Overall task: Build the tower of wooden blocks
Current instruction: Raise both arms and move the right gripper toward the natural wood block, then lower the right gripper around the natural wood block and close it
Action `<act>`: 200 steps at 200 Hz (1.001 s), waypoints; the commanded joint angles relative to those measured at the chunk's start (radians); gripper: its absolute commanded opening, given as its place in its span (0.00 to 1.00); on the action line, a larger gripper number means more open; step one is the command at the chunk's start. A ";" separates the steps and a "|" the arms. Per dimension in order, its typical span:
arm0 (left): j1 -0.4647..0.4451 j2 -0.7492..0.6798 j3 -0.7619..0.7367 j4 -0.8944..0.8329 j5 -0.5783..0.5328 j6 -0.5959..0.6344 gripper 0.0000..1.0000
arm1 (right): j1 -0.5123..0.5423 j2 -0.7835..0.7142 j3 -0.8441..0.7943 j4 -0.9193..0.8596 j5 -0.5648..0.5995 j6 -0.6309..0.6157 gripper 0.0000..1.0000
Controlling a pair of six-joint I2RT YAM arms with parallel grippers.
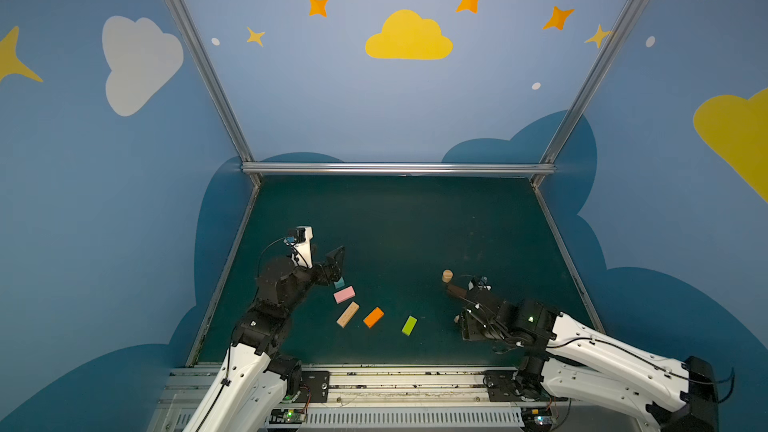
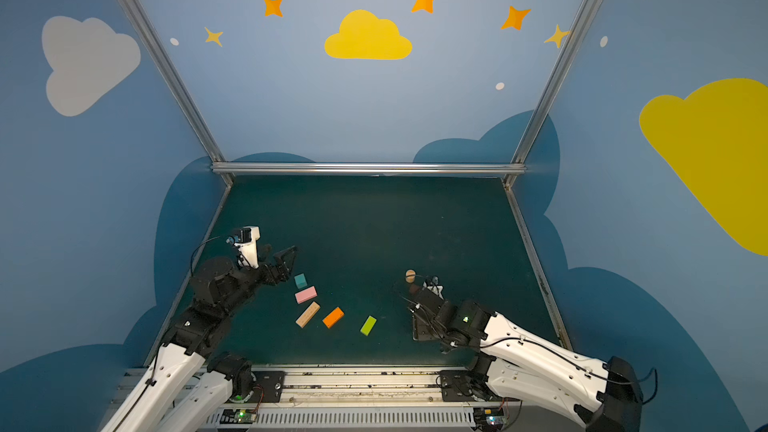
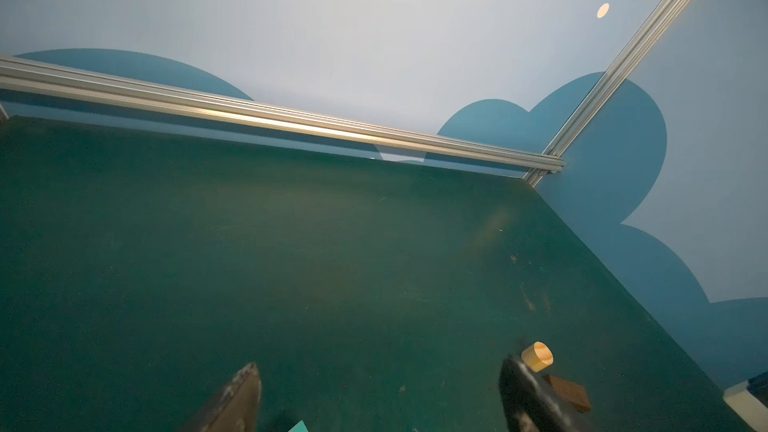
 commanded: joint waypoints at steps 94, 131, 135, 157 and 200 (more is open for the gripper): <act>-0.028 -0.024 -0.008 -0.014 -0.041 -0.008 0.88 | -0.192 0.156 0.024 0.065 -0.187 -0.260 0.70; -0.027 -0.025 -0.022 -0.006 -0.062 0.002 0.89 | -0.203 0.243 0.052 0.078 -0.204 -0.284 0.69; -0.027 -0.024 -0.021 -0.008 -0.062 0.003 0.88 | -0.203 0.252 0.053 0.078 -0.205 -0.287 0.68; -0.028 -0.013 -0.015 -0.016 -0.065 0.003 0.89 | -0.207 0.283 0.057 0.078 -0.200 -0.291 0.66; -0.028 -0.007 -0.016 -0.013 -0.062 0.007 0.89 | -0.222 0.308 0.054 0.091 -0.186 -0.296 0.65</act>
